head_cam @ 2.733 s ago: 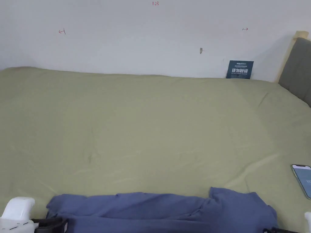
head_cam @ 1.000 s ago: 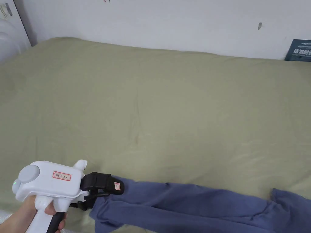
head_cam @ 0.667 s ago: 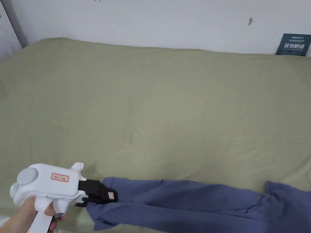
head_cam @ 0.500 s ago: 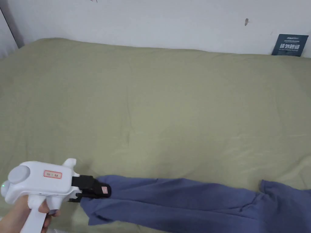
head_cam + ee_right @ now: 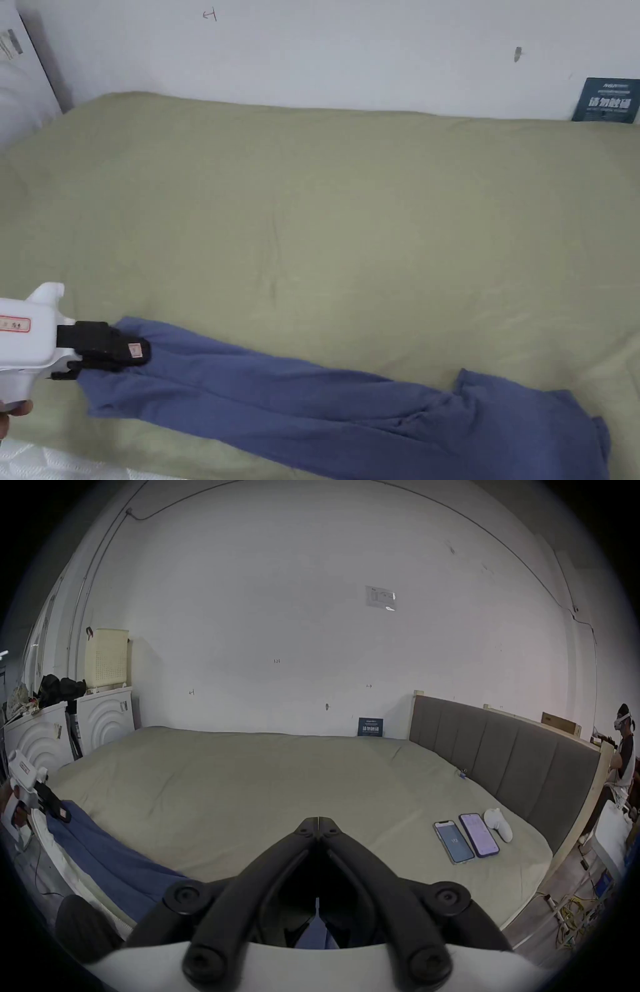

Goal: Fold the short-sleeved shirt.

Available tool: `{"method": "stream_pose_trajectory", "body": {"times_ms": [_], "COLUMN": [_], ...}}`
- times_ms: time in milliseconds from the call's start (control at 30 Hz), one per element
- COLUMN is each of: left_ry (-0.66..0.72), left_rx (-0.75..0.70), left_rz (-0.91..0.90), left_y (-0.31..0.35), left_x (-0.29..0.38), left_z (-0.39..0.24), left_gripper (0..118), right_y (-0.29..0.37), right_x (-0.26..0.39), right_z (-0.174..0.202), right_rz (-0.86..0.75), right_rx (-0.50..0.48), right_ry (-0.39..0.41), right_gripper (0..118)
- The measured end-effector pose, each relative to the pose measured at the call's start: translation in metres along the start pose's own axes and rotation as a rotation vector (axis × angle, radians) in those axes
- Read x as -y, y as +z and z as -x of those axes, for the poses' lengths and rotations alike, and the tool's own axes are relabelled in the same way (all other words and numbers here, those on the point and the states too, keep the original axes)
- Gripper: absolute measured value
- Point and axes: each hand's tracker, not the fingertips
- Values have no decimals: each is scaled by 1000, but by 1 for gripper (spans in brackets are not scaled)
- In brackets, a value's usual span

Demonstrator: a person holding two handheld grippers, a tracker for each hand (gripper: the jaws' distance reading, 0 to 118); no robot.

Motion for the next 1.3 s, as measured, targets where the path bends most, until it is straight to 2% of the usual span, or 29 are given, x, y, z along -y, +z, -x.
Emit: {"method": "stream_pose_trajectory", "body": {"times_ms": [167, 233, 400, 500, 533, 567, 600, 633, 700, 800, 833, 867, 900, 933, 967, 1033, 1100, 1167, 1200, 1300], "left_ry": [-248, -339, -490, -553, -559, -562, -568, -568, -525, -389, -361, -353, -344, -332, -306, -263, -165, -118, -120, -175], "left_rx": [-94, -120, -217, -277, -295, -298, -280, -260, -196, -116, -82, -58, -42, -71, -102, -67, -1, 94, 116, 45], "left_rz": [70, 112, 221, 288, 307, 319, 324, 331, 317, 256, 207, 181, 160, 146, 126, 163, 210, 263, 296, 359], "left_y": [-16, -30, -96, -159, -178, -195, -210, -222, -231, -205, -190, -170, -158, -150, -147, -151, -163, -189, -204, -253], "left_x": [13, 13, 45, 55, 61, 69, 75, 78, 82, 67, 60, 56, 51, 47, 44, 36, 38, 56, 61, 92], "left_z": [-112, -135, -215, -227, -231, -234, -237, -235, -230, -220, -210, -208, -198, -185, -173, -147, -129, -133, -134, -143], "left_gripper": [5, 5, 5, 5, 16, 45, 91, 118, 118, 118, 116, 108, 84, 26, 1, 0, 0, 1, 0, 0], "right_y": [7, 11, 20, 27, 29, 31, 32, 34, 34, 31, 30, 28, 26, 23, 21, 17, 13, 11, 11, 10], "right_x": [-4, -3, 3, 6, 7, 8, 8, 8, 9, 11, 12, 13, 13, 14, 15, 16, 18, 20, 21, 23], "right_z": [-5, -8, -21, -29, -31, -34, -36, -39, -44, -49, -49, -50, -49, -48, -47, -44, -41, -37, -35, -32], "right_rz": [-37, -44, -35, -38, -41, -42, -39, -34, -27, -13, -7, 2, 8, 13, 18, 28, 41, 54, 62, 85], "right_rx": [13, 14, 29, 46, 54, 62, 66, 70, 81, 87, 86, 81, 75, 71, 69, 55, 48, 43, 42, 37], "right_ry": [-26, -39, -65, -65, -62, -62, -66, -74, -87, -98, -101, -110, -119, -127, -133, -142, -142, -141, -138, -129], "right_gripper": [0, 0, 0, 0, 0, 0, 0, 0, 0, 0, 0, 0, 0, 0, 0, 0, 0, 0, 0, 0]}}
